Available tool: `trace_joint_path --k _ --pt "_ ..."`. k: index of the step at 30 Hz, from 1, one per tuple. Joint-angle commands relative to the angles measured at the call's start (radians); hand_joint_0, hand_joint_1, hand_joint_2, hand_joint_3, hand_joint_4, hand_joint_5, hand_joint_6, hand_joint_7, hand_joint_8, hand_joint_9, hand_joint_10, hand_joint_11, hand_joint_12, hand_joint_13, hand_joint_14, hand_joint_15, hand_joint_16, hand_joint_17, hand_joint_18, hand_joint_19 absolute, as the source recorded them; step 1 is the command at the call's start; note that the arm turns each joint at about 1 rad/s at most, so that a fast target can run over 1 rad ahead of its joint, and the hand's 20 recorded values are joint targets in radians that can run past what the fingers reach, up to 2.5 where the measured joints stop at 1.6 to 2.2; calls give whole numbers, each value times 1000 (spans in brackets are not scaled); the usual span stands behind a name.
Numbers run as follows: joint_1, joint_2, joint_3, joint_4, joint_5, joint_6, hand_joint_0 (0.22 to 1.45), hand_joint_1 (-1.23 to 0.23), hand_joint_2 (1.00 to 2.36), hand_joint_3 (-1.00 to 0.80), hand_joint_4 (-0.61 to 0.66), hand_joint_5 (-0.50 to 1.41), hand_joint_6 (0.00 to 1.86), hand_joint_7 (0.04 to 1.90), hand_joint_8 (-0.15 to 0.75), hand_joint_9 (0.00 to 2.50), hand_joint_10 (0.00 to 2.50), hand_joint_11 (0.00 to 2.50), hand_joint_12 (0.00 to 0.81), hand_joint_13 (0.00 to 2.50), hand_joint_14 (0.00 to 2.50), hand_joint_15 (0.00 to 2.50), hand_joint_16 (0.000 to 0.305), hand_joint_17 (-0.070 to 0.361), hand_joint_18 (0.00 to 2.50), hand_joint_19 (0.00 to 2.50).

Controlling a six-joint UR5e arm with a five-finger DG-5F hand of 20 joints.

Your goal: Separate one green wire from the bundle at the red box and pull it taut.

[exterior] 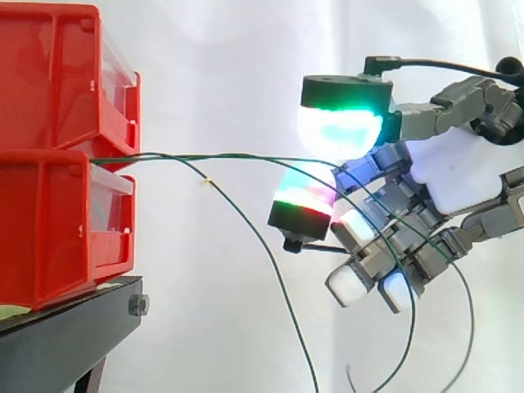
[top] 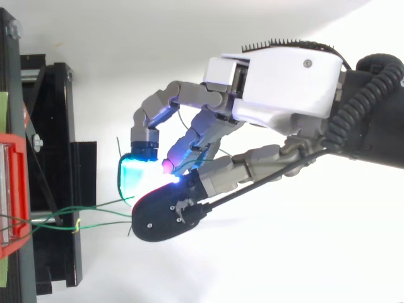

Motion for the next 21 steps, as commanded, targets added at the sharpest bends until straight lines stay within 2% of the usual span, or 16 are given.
trace_joint_path --k 1,6,13,21 --pt "0 0 1 -1 1 0 579 -713 1009 -395 95 -126 876 979 262 1057 22 676 336 824 19 486 46 104 779 682" --pt "0 0 1 -1 1 0 592 -744 1014 -337 87 -125 882 994 263 1056 20 677 337 825 18 479 46 103 777 682" --pt "1 0 1 -1 5 0 593 -761 1021 -224 16 -111 892 1030 248 1077 24 678 333 828 19 487 46 103 779 683" --pt "3 7 1 -23 3 -2 594 -772 1021 -196 7 -105 892 1041 245 1088 21 671 333 825 21 486 46 104 777 684"
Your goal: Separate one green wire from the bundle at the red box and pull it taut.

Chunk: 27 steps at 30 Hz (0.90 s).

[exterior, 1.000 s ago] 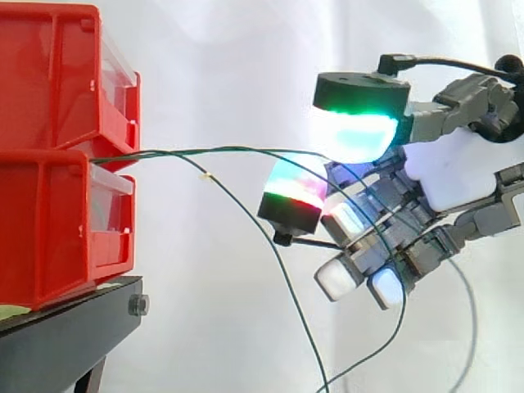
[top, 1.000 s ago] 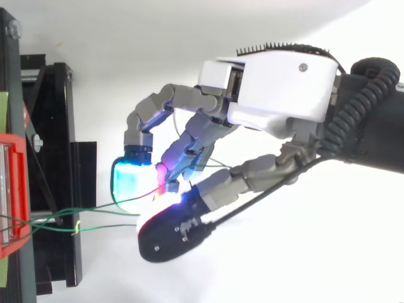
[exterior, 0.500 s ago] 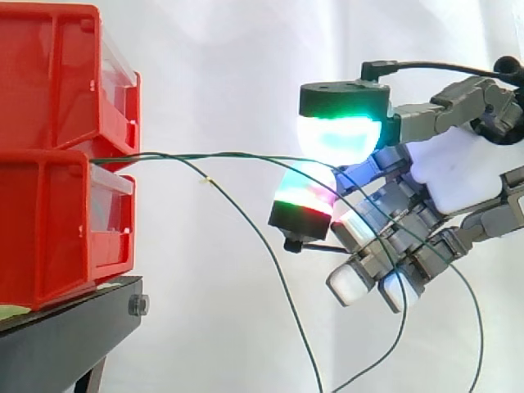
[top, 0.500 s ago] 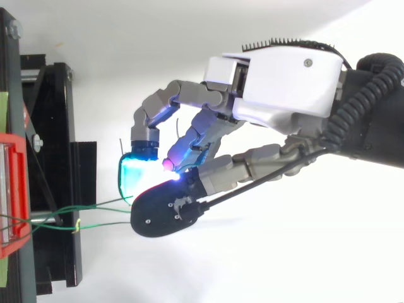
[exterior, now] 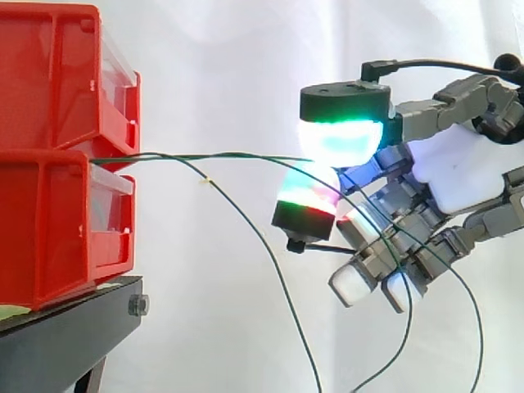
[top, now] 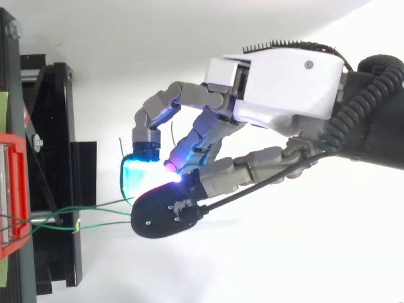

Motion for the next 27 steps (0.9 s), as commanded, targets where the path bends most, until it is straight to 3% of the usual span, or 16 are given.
trace_joint_path --k 1,9,15,17,19,20,24,26,27 --pt "0 6 0 -29 -1 -3 594 -773 1021 -196 10 -105 892 1052 244 1087 23 669 333 826 19 487 46 103 776 692" --pt "3 43 0 -124 5 -1 590 -773 1021 -171 16 -102 894 1049 246 1092 21 674 335 827 19 488 46 103 775 691" --pt "5 69 -38 -153 4 16 588 -773 1022 -162 21 -100 894 1058 244 1094 23 657 334 828 20 491 46 103 776 692" --pt "5 69 -63 -132 4 45 588 -772 1021 -161 25 -99 894 1058 245 1095 23 668 334 829 19 492 46 104 775 693" --pt "6 69 -109 -54 4 95 587 -772 1021 -158 27 -99 894 1070 249 1100 23 660 335 829 20 491 46 104 775 693" --pt "6 69 -109 -54 4 95 586 -771 1022 -158 25 -99 894 1060 251 1102 21 665 336 829 19 491 46 104 774 684" --pt "8 69 -163 55 5 157 586 -770 1022 -161 24 -99 895 1060 249 1102 23 669 335 830 19 494 46 104 774 684" --pt "8 69 -167 63 5 160 585 -770 1022 -157 26 -98 895 1055 246 1105 22 657 338 832 19 491 47 105 778 691" --pt "8 69 -189 98 4 164 587 -770 1020 -161 27 -98 895 1054 247 1105 21 669 338 832 19 490 47 105 779 690"
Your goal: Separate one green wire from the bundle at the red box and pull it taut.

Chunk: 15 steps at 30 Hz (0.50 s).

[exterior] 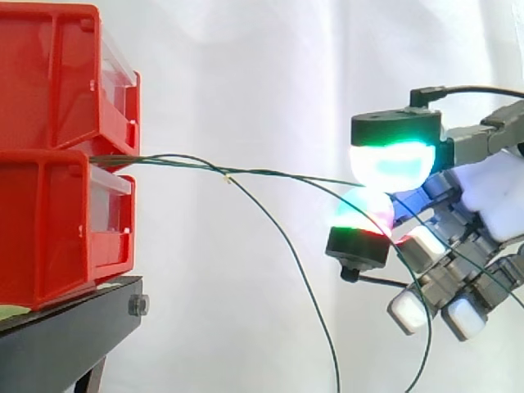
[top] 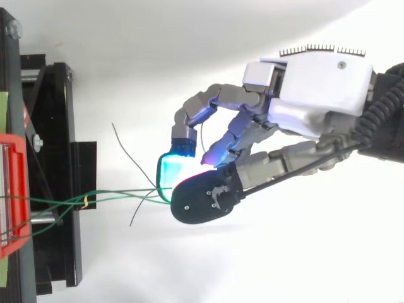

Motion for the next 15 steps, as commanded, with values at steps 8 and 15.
trace_joint_path --k 8,15 --pt "2 0 -83 201 -1 7 585 -770 1021 -154 32 -97 894 1066 255 1108 23 672 342 833 20 486 47 107 786 686" --pt "2 0 -156 351 -1 -35 586 -771 1021 -154 35 -95 893 1072 253 1110 23 661 343 834 20 486 48 108 787 685"
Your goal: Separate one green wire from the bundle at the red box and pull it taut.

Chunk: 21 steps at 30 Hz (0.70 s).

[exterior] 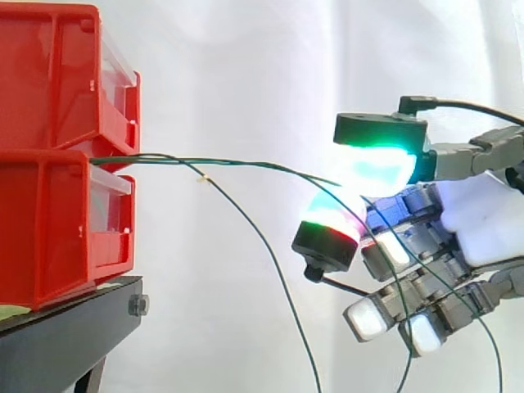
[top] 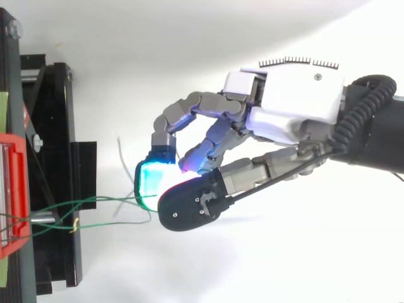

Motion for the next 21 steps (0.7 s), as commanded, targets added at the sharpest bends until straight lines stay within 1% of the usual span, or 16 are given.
trace_joint_path --k 1,2,5,21 --pt "0 0 -41 81 2 -12 586 -772 1021 -155 31 -95 893 1074 254 1108 22 656 346 834 21 488 48 108 789 683" --pt "0 -2 -48 102 2 -12 586 -772 1021 -152 29 -94 894 1064 254 1106 22 659 347 835 20 487 48 109 790 683" --pt "2 0 -60 138 2 -12 588 -775 1020 -153 28 -94 893 1067 256 1108 24 652 348 835 20 487 49 110 792 681" --pt "2 0 -62 144 2 -13 586 -782 1020 -139 42 -91 891 1080 266 1119 20 651 358 827 19 482 51 115 798 658"
